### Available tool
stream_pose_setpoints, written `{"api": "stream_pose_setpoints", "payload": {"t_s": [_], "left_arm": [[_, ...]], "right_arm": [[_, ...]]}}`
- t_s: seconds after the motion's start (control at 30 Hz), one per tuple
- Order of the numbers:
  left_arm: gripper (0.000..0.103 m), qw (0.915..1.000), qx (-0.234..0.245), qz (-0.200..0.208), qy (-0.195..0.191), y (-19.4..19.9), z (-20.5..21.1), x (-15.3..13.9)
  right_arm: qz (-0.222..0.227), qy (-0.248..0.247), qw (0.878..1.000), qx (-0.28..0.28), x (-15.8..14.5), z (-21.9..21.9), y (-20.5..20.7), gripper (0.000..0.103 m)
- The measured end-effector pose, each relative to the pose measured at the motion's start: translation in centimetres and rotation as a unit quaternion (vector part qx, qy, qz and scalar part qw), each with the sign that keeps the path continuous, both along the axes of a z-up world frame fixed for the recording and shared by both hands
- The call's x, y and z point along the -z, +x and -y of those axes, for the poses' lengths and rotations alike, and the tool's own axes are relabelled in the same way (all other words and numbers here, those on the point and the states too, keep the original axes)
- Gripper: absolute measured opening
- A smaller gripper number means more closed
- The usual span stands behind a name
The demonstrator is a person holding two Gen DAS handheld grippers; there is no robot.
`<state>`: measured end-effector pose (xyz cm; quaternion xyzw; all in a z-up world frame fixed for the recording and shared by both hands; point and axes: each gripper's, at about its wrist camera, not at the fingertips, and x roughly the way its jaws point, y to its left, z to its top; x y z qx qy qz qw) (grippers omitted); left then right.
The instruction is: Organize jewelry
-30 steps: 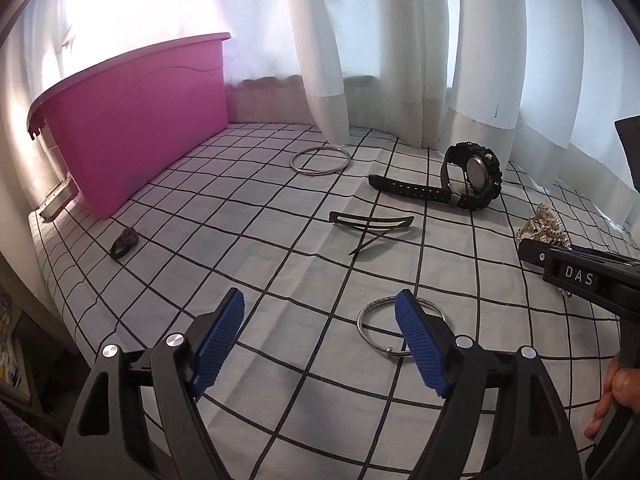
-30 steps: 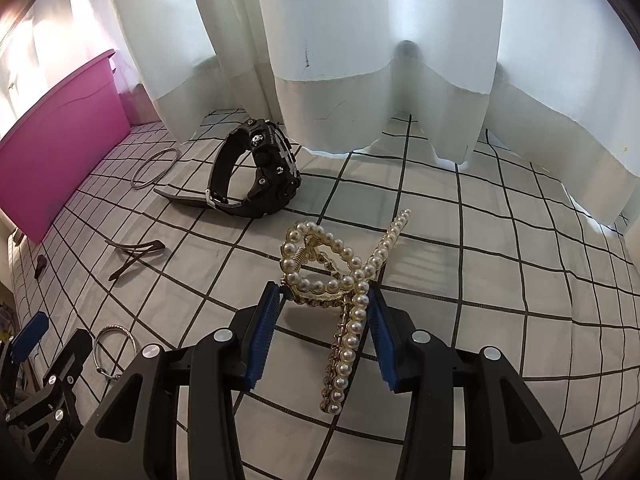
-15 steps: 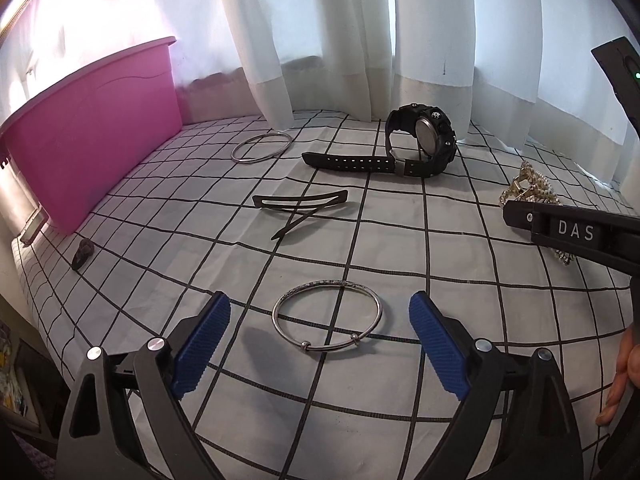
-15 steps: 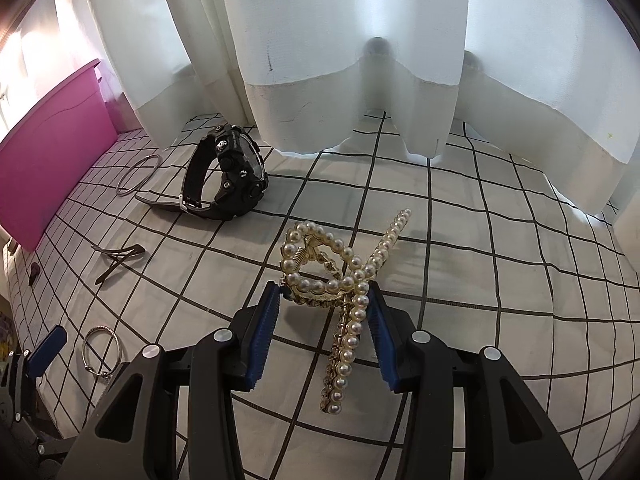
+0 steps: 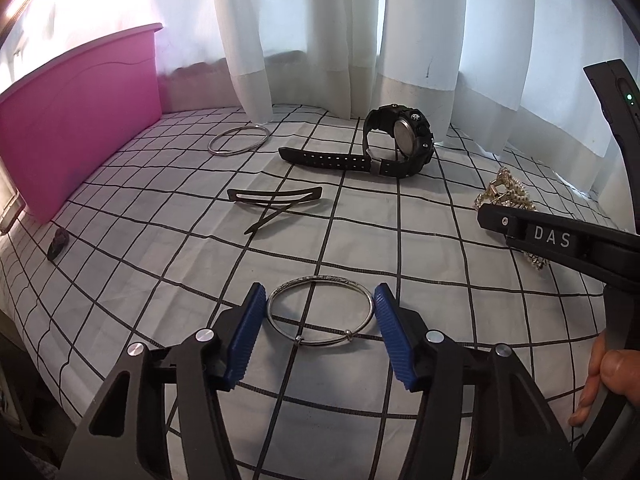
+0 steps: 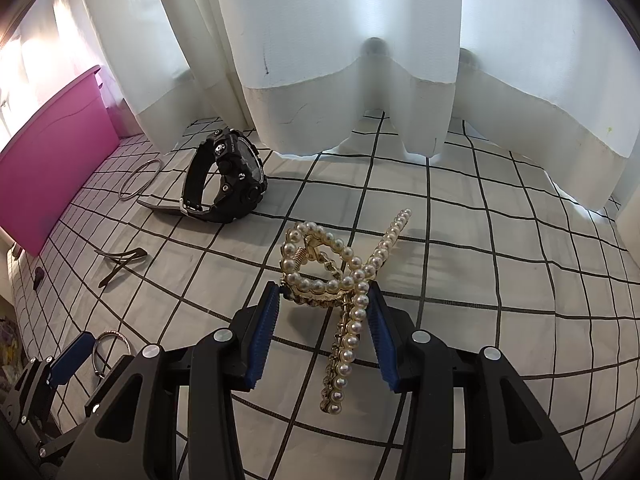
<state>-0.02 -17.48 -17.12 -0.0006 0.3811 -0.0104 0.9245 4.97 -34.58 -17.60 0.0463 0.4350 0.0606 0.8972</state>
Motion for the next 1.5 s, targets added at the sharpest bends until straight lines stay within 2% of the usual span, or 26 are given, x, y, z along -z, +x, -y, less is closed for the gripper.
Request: {"api": "stream_pose_setpoints", "payload": {"t_s": [0.3, 0.5, 0.67, 0.9, 1.07, 1.3, 1.5], "left_arm": [[0.054, 0.9999, -0.007, 0.004, -0.008, -0.1, -0.8, -0.7], [0.054, 0.9997, -0.012, 0.011, -0.016, -0.1, -1.8, -2.0], [0.054, 0.9994, -0.017, 0.022, -0.019, 0.1, -3.0, -4.0], [0.054, 0.9983, -0.039, 0.037, -0.022, 0.2, -5.8, -8.1], [0.054, 0.9956, -0.069, 0.061, -0.016, -0.3, -8.8, -11.9], [0.054, 0.9872, -0.119, 0.104, -0.016, -0.5, -14.6, -17.3], [0.054, 0.9793, -0.142, 0.143, -0.016, 0.4, -20.8, -21.6]], "right_arm": [[0.013, -0.002, 1.0, -0.007, -0.5, -0.1, -0.6, 0.043], [0.017, 0.009, 1.0, -0.008, -1.2, 0.1, -1.1, 0.043], [0.024, 0.01, 1.0, -0.018, -2.9, -0.5, -1.6, 0.043], [0.044, 0.021, 0.998, -0.047, -7.1, -2.3, -1.9, 0.043], [0.066, 0.022, 0.994, -0.087, -11.1, -4.9, -1.6, 0.043], [0.097, 0.026, 0.984, -0.148, -16.8, -10.4, -0.3, 0.043], [0.128, 0.044, 0.973, -0.186, -21.4, -16.8, 2.3, 0.043]]}}
